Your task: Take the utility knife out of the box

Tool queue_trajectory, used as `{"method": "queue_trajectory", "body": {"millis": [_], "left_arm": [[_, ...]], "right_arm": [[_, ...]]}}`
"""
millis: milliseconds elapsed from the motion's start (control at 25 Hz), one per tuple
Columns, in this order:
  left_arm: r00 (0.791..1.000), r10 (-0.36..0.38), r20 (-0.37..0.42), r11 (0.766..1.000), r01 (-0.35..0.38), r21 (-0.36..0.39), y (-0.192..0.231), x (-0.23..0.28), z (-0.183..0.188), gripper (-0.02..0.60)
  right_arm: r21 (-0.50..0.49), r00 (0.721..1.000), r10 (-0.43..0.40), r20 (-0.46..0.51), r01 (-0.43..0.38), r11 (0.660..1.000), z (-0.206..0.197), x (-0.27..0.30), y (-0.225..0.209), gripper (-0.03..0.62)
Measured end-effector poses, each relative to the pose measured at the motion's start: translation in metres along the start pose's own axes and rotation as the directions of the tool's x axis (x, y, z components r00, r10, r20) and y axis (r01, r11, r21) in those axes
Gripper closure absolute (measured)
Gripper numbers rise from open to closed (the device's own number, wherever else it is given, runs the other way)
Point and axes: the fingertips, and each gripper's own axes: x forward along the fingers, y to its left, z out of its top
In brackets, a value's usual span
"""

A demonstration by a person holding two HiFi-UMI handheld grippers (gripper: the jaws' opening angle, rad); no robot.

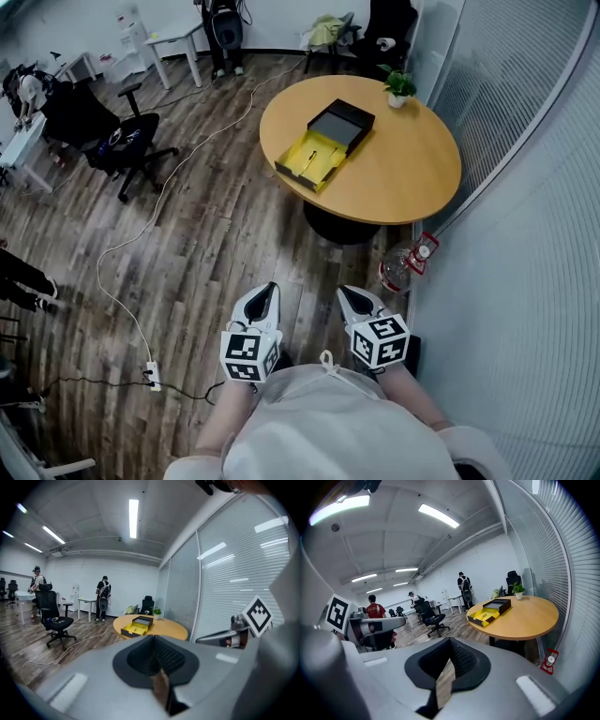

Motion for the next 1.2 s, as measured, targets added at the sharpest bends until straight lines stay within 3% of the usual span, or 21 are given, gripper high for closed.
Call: {"method": "queue_trajectory", "body": {"millis": [320, 480, 880, 1200], "left_arm": [[0.999, 0.013, 0.032, 1.000, -0.012, -0.018, 0.153, 0.019, 0.038, 0.577], [0.999, -0.016, 0.037, 0.999, 0.017, -0.033, 0.206, 0.031, 0.049, 0.577], [0.996, -0.079, -0.026, 0.994, 0.077, -0.077, 0.262, 0.091, 0.040, 0.577], [0.995, -0.085, -0.054, 0.995, 0.083, -0.049, 0.295, 0.186, 0.059, 0.577]], "right_arm": [[0.046, 0.999, -0.041, -0.011, 0.041, 0.998, 0.041, 0.120, 0.058, 0.594], [0.059, 0.996, -0.081, -0.028, 0.083, 0.995, 0.054, 0.163, 0.076, 0.594], [0.084, 0.985, -0.140, -0.100, 0.148, 0.985, 0.067, 0.236, 0.066, 0.594], [0.103, 0.984, -0.146, -0.104, 0.156, 0.982, 0.104, 0.315, 0.006, 0.594]]}}
